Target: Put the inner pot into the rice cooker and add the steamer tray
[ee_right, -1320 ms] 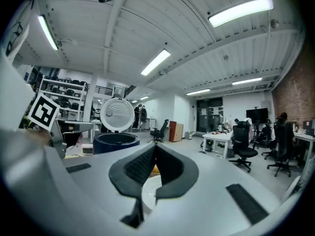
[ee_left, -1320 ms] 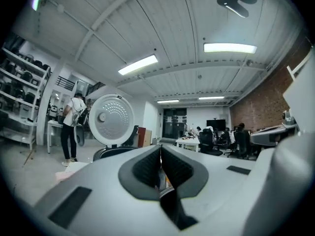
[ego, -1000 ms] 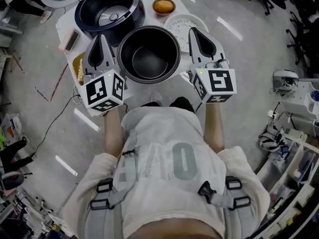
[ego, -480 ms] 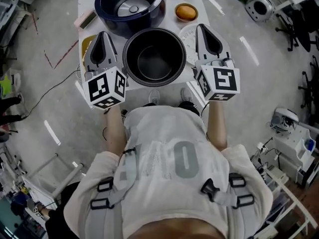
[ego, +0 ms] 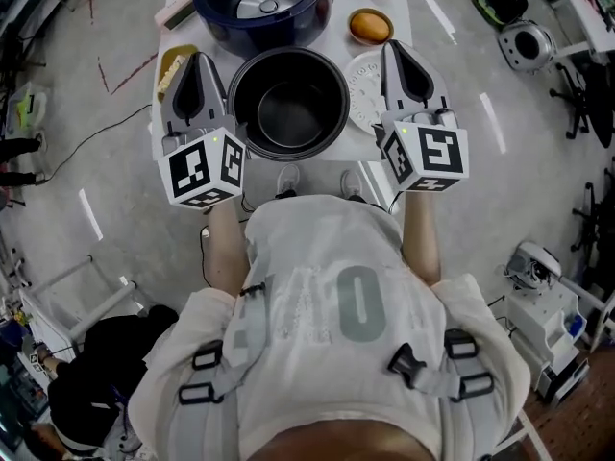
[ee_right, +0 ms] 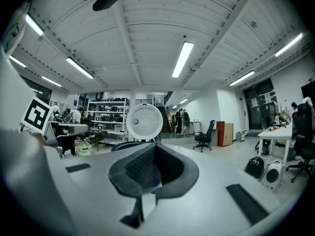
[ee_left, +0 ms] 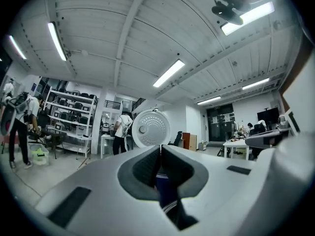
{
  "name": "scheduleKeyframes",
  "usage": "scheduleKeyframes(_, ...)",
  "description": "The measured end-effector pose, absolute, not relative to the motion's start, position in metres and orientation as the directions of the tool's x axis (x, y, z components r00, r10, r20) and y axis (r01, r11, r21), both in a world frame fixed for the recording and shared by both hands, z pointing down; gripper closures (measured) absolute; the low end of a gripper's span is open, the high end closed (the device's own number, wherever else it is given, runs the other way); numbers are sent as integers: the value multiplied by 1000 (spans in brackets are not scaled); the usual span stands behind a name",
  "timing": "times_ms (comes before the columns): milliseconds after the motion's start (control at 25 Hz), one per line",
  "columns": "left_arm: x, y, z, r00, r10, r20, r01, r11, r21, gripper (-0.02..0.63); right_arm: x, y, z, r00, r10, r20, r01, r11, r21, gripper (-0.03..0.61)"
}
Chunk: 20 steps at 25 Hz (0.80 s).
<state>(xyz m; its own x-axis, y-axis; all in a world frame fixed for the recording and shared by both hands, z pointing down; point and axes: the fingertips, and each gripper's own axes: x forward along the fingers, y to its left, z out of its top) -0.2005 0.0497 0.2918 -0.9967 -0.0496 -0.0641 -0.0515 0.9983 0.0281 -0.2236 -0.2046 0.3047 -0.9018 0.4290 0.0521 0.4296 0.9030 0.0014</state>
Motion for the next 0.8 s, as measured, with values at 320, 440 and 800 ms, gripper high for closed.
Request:
scheduleKeyframes(320, -191, 52, 284, -988, -103, -118, -118, 985, 123, 400, -232, -183, 307, -799, 599, 48, 576, 787, -221, 282)
scheduleKeyframes(440, -190, 62, 300, -995, -79, -66, -90, 979, 181, 396, -234, -183, 318, -779, 623, 71, 577, 757, -306, 282)
scheduleKeyframes(800, -183, 70, 388, -979, -129, 158, -66, 933, 353, 373, -231, -182, 378, -717, 675, 176, 534, 693, -484, 287)
